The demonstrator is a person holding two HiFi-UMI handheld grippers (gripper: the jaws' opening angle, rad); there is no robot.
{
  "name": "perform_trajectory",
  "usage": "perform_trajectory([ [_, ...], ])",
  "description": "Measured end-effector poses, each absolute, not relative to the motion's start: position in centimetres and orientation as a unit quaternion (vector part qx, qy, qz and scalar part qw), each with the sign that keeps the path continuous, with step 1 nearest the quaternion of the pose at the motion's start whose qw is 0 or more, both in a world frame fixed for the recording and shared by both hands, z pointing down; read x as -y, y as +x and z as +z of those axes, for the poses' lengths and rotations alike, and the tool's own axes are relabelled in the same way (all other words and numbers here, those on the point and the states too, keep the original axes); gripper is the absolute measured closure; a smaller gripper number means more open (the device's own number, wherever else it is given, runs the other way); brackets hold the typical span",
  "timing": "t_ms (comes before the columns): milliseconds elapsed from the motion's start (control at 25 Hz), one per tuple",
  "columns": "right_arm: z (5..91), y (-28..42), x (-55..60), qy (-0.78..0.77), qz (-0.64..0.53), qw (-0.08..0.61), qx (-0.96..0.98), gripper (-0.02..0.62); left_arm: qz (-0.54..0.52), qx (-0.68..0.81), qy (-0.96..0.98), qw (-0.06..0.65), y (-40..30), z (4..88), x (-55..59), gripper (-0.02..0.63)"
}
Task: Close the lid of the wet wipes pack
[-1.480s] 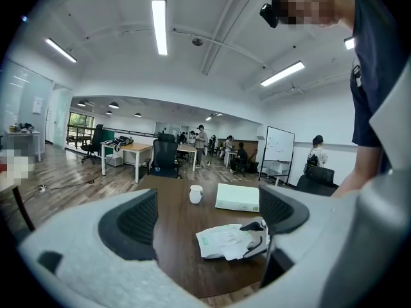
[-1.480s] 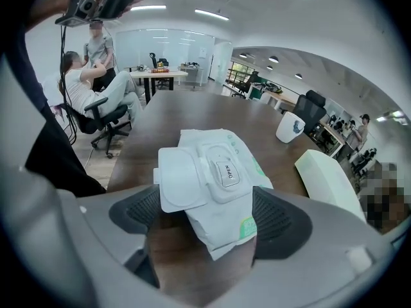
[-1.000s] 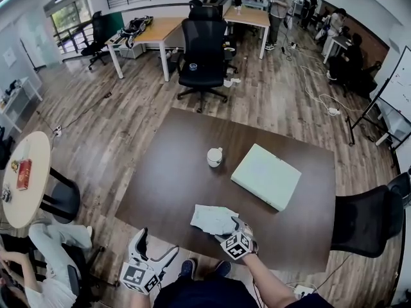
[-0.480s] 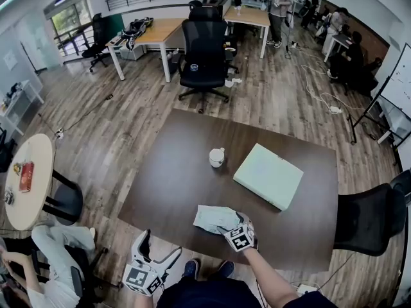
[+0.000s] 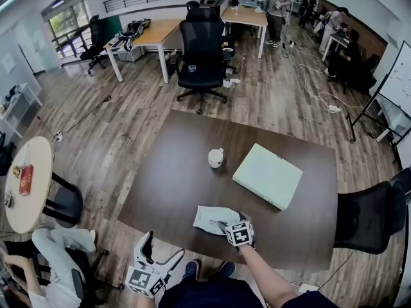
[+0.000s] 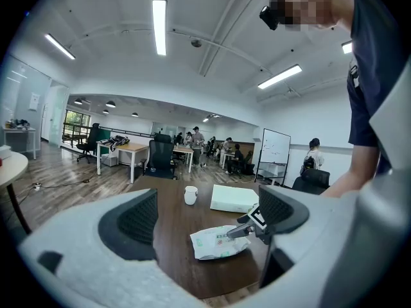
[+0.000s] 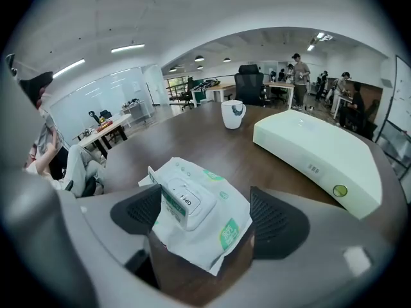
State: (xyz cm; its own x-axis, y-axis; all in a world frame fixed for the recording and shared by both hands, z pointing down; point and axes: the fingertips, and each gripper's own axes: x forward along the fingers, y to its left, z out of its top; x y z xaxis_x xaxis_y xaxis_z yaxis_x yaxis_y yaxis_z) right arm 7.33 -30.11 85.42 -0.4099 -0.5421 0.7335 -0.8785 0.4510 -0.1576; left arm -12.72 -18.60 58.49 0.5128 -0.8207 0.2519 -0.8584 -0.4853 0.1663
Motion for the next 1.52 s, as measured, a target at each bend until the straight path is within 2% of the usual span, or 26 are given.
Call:
perform_trajectory([
  [360, 86.6, 8.4, 30.7, 0.477, 0.327, 0.291, 0.762, 0.156, 0.076, 0.49, 0.859, 0.127, -12.0, 58.5, 18.4, 0.124],
  [1240, 89.8, 8.6, 32.2, 0.483, 0.358, 0.341, 0.723, 0.149, 0.056, 0.498, 0.854, 0.142, -12.1, 58.3, 18.7, 0.124],
  [1520, 90.2, 9.2, 32.4, 0.479, 0.371, 0.343, 0.718, 0.12, 0.056, 0.497, 0.854, 0.145, -12.0, 58.4, 18.8, 0.124],
])
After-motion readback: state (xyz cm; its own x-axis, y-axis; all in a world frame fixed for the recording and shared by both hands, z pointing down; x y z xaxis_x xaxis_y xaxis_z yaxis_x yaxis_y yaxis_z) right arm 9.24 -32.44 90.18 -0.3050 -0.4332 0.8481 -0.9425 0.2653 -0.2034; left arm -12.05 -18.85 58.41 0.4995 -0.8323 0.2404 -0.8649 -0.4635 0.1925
